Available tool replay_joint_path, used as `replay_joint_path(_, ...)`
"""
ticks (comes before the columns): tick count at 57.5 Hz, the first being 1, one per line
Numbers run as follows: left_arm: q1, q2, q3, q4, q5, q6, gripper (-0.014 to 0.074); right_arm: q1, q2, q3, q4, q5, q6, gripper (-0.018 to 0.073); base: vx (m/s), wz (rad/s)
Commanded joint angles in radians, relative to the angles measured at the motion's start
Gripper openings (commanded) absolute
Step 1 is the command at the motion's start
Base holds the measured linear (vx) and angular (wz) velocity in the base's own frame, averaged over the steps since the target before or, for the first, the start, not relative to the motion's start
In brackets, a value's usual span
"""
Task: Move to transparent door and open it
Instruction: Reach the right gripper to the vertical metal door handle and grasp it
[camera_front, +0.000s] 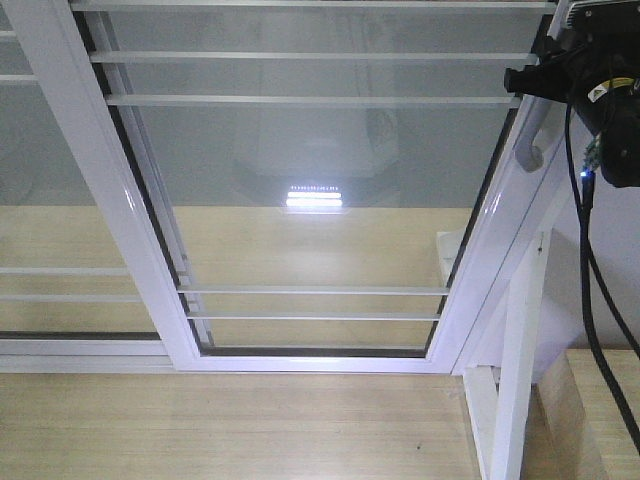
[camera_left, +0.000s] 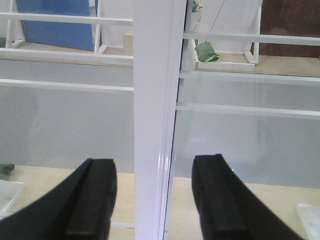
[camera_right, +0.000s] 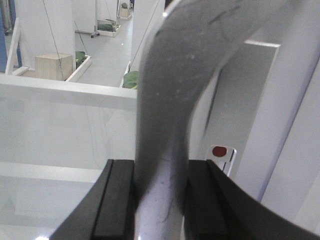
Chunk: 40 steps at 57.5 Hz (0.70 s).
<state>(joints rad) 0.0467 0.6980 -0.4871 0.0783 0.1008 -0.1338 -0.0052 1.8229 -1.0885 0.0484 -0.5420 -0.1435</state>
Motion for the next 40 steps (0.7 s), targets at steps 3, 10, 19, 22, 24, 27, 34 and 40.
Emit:
replay_joint_path(3,0.002,0.001,-0.032,-0.006,-0.082,-0.007,0.0470,-0.006,-0.046,-0.033,-0.069,-0.096,0.049,0.0120,0.00,0.00)
replay_joint_path(10,0.002,0.001,-0.032,-0.006,-0.082,-0.007,0.0470,-0.005,-0.046,-0.033,-0.108,-0.096,0.111,0.0121,0.00,0.00)
replay_joint_path(19,0.002,0.001,-0.032,-0.006,-0.082,-0.007,0.0470,0.018,-0.046,-0.033,-0.146,-0.099,0.110,0.0123,0.00,0.00)
replay_joint_path(22,0.002,0.001,-0.032,-0.006,-0.082,-0.007,0.0470,0.026,-0.046,-0.033,-0.140,-0.099,0.110,0.0124,0.00,0.00)
replay_joint_path(24,0.002,0.001,-0.032,-0.006,-0.082,-0.007,0.0470,0.035,-0.046,-0.033,-0.139,-0.099,0.110,0.0124,0.00,0.00)
replay_joint_path(27,0.002,0.001,-0.032,-0.006,-0.082,-0.007,0.0470,0.049,-0.046,-0.033,-0.136,-0.100,0.110,0.0124,0.00,0.00)
replay_joint_path(34,0.002,0.001,-0.032,-0.006,-0.082,-0.007,0.0470,0.075,-0.040,-0.033,-0.130,-0.122,0.110,0.0124,0.00,0.00)
replay_joint_path(40,0.002,0.001,-0.032,-0.006,-0.082,-0.007,0.0470,0.097,-0.024,-0.043,-0.117,-0.124,0.110,0.0124,0.00,0.00)
